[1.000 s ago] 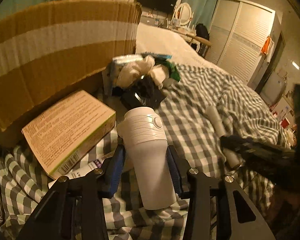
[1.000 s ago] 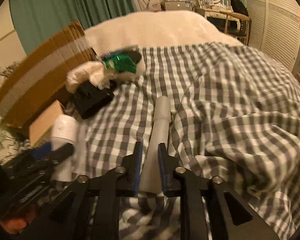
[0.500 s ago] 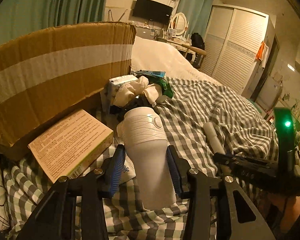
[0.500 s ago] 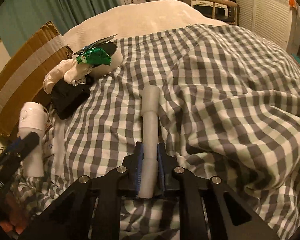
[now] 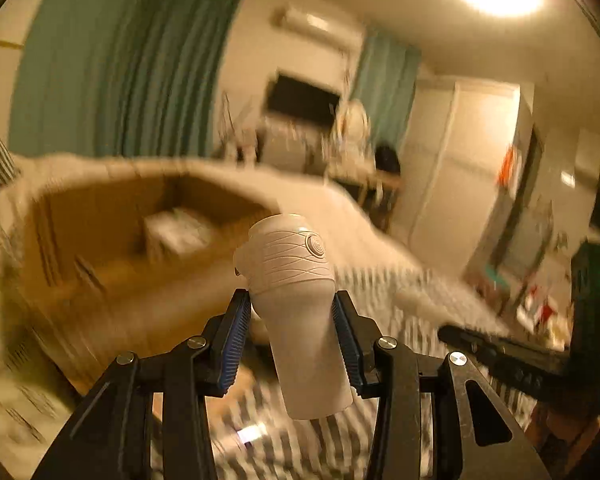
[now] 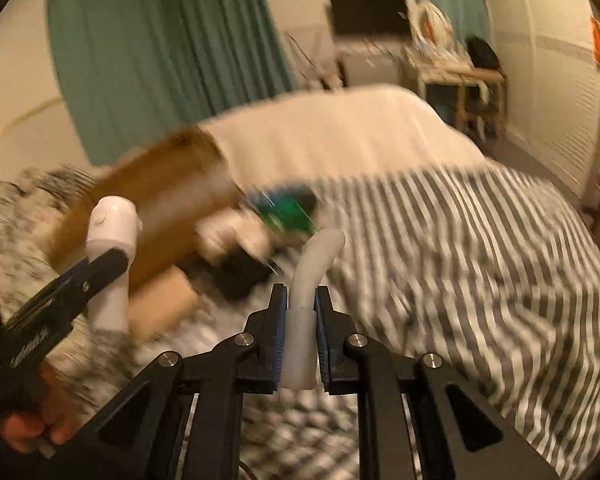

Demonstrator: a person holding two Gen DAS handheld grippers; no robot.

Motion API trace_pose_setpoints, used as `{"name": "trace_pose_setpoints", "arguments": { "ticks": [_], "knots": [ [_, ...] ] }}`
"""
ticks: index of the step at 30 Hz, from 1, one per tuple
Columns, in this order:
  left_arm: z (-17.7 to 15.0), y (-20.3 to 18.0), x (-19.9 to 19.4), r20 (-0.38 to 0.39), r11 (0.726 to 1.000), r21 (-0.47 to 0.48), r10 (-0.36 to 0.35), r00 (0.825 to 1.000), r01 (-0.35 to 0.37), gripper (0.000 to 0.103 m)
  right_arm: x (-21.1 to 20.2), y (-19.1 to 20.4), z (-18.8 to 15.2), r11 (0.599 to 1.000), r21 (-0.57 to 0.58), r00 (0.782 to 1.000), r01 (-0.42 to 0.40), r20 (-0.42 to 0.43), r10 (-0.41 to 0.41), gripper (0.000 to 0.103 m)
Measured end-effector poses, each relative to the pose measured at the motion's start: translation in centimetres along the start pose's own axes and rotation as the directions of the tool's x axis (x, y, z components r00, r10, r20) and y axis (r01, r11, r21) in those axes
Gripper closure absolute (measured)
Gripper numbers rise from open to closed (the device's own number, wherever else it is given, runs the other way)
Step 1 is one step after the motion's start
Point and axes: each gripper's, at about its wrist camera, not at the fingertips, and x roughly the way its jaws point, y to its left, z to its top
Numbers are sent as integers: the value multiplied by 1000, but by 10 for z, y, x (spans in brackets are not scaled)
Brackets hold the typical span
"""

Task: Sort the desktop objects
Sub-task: 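Carry the bottle and white rod over the cardboard box and release both, then grasp the beige printed box with the left tool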

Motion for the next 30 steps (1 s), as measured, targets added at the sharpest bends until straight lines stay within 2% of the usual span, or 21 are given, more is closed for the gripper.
{"name": "trace_pose_setpoints", "arguments": {
  "ticks": [3,6,8,10,13,16,18,19,20,24,27,30],
  "knots": [
    [44,21,-10,75,998,-1,56,996,-56,60,-2,28,34,995,-29,994,-101,46,102,90],
    [72,51,6,38,989,10,144,989,-145,60,13,61,67,976,-60,976,-209,58,212,90],
    [72,81,24,-5,976,-19,216,976,-217,60,35,83,86,961,-81,963,-263,38,267,90],
    [64,106,38,-54,963,-49,261,964,-264,60,64,106,96,954,-119,961,-274,8,277,90],
    [55,127,51,-89,962,-68,258,962,-264,60,100,128,101,948,-152,961,-278,-32,276,90],
    [48,133,58,-122,964,-65,249,961,-258,58,125,138,100,951,-149,962,-272,-44,268,84],
    [45,132,60,-118,960,-53,266,957,-273,44,130,141,99,956,-144,967,-256,-27,255,58],
    [44,129,60,-114,955,-43,287,951,-294,25,128,140,99,957,-137,966,-255,-7,257,41],
    [42,126,59,-106,950,-36,305,946,-311,13,125,139,98,958,-133,966,-254,6,257,39],
    [47,112,45,-76,943,-15,331,941,-333,11,97,124,97,963,-130,970,-234,29,240,39],
    [54,95,29,-61,947,-1,320,946,-320,8,60,114,92,970,-133,976,-206,49,213,39],
    [63,80,9,-49,952,23,307,950,-306,7,4,97,88,980,-100,980,-173,85,182,39]
  ]
}}
